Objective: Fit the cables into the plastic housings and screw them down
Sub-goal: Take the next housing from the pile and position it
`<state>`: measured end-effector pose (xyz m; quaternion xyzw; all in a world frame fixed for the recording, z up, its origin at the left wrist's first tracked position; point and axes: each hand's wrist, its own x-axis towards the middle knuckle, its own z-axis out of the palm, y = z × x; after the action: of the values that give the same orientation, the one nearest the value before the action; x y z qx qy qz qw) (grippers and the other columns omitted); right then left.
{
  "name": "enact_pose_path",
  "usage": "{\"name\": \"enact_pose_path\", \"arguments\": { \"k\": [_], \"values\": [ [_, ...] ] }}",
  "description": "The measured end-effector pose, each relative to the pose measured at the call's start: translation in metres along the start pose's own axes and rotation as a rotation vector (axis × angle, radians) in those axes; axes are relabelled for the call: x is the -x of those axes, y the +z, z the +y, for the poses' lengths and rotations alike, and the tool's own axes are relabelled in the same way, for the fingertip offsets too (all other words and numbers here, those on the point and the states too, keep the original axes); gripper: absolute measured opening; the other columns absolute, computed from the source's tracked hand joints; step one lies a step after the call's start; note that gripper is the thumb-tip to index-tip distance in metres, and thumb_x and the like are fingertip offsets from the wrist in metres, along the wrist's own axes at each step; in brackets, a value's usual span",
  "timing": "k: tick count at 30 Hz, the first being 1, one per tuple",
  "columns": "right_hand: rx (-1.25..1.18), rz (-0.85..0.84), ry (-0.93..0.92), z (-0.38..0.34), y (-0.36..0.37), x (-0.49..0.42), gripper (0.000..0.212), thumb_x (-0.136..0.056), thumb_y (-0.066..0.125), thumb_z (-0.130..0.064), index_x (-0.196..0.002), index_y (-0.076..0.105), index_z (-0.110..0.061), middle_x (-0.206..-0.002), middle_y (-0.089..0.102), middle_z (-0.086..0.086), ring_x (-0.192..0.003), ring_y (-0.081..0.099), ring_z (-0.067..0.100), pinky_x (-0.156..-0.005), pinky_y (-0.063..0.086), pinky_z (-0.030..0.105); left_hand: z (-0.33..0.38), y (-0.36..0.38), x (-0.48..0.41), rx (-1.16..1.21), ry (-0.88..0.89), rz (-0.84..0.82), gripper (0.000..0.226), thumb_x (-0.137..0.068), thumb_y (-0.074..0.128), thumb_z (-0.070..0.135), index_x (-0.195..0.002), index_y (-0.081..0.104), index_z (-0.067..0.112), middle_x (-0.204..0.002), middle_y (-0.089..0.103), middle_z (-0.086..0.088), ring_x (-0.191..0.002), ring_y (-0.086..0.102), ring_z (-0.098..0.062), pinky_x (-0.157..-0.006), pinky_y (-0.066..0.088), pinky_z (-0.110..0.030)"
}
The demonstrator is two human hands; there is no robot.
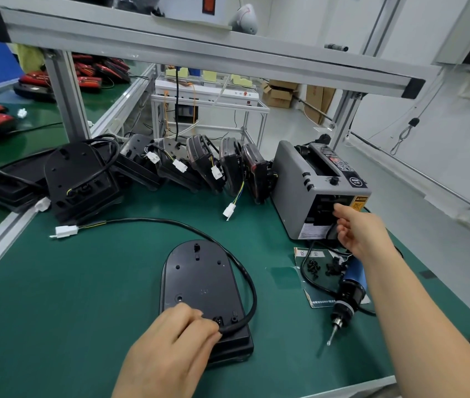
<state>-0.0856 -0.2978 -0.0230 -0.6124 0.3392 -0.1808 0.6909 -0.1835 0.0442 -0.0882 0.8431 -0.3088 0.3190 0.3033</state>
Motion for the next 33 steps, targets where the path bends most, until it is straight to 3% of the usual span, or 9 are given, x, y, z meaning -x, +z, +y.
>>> {"name": "enact_pose_path", "arguments": {
  "k": [8,12,24,29,33],
  "values": [
    [-0.034,0.051,-0.049,0.002,0.006,0.002,0.015,-0.085,0.069,-0.018,-0.088,0.065,-0.004,-0.062,0.048,-0.001,-0.047,0.041,0.008,-0.038,0.040,0.013,0.001,-0.001,-0.001,0.042,-0.004,0.004,0.007,-0.085,0.055,0.031,-0.080,0.060,0.029,-0.076,0.058,0.007,-0.080,0.057,-0.003,-0.049,0.050,-0.024],
    [-0.058,0.071,-0.053,0.002,0.008,0.000,0.011,-0.085,0.068,-0.014,-0.086,0.060,-0.006,-0.062,0.049,0.001,-0.048,0.043,0.008,-0.037,0.041,0.013,0.001,-0.002,0.000,0.021,-0.011,-0.017,0.019,-0.085,0.054,0.032,-0.073,0.067,0.026,-0.077,0.058,0.008,-0.081,0.057,-0.002,-0.052,0.050,-0.023],
    [-0.080,0.115,-0.091,0.007,0.010,0.001,0.016,-0.083,0.067,-0.013,-0.074,0.054,-0.012,-0.060,0.048,0.000,-0.046,0.041,0.008,-0.035,0.035,0.014,0.001,-0.003,0.000,0.028,-0.001,-0.038,0.024,-0.086,0.053,0.032,-0.072,0.070,0.023,-0.076,0.060,0.006,-0.083,0.055,-0.002,-0.066,0.044,-0.018],
    [-0.019,-0.062,-0.079,0.014,-0.001,0.018,0.010,-0.085,0.067,-0.016,-0.079,0.059,-0.014,-0.059,0.052,-0.004,-0.047,0.048,0.006,-0.038,0.039,0.015,0.001,-0.005,-0.001,0.044,-0.029,-0.077,0.024,-0.085,0.053,0.034,-0.072,0.070,0.024,-0.076,0.059,0.008,-0.082,0.055,-0.001,-0.065,0.043,-0.018],
    [0.036,-0.280,-0.077,0.019,-0.005,0.038,0.008,-0.088,0.063,-0.020,-0.082,0.063,-0.014,-0.070,0.064,-0.003,-0.061,0.058,0.008,-0.055,0.043,0.023,0.003,-0.011,-0.006,0.109,-0.083,-0.141,0.020,-0.083,0.055,0.038,-0.072,0.069,0.028,-0.076,0.056,0.013,-0.077,0.055,0.001,-0.063,0.043,-0.018]
  ]
}}
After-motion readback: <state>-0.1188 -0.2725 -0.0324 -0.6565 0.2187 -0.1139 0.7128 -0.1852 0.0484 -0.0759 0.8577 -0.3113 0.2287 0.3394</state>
